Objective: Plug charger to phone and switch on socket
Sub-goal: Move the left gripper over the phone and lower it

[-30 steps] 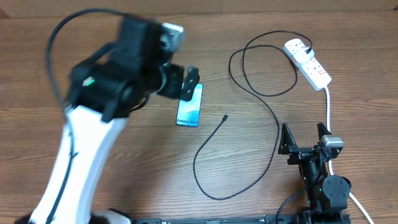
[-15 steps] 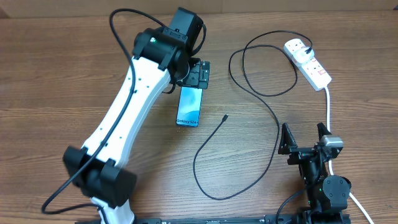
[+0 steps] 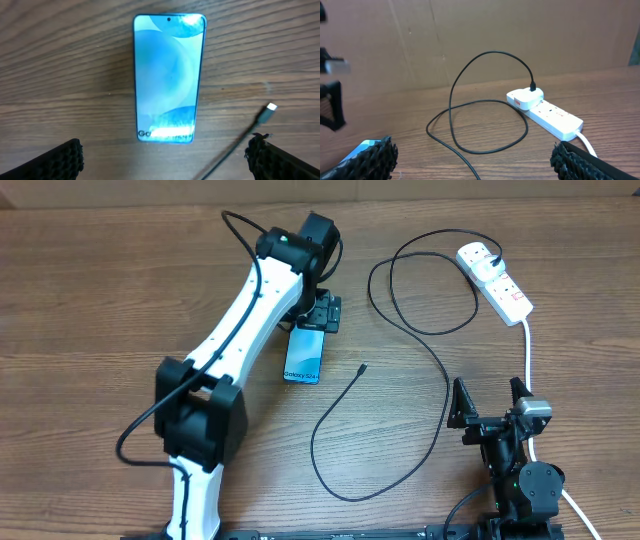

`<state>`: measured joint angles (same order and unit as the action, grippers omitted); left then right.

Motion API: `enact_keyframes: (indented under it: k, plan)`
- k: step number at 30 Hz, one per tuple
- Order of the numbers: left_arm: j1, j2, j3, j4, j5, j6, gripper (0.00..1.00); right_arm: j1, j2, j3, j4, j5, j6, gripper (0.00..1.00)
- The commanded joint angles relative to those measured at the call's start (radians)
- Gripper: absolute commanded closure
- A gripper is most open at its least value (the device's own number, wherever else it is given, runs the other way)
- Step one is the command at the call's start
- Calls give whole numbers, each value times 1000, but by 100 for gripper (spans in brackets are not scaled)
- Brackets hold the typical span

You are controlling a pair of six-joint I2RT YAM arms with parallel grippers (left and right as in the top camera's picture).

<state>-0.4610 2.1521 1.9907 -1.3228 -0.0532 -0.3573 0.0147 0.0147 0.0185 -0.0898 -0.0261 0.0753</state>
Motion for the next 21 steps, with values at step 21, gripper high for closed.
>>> enact_keyframes:
  k: [21]
  plan:
    - [58, 177, 20, 52, 76, 95, 0, 5, -8, -10, 7, -1, 4, 0]
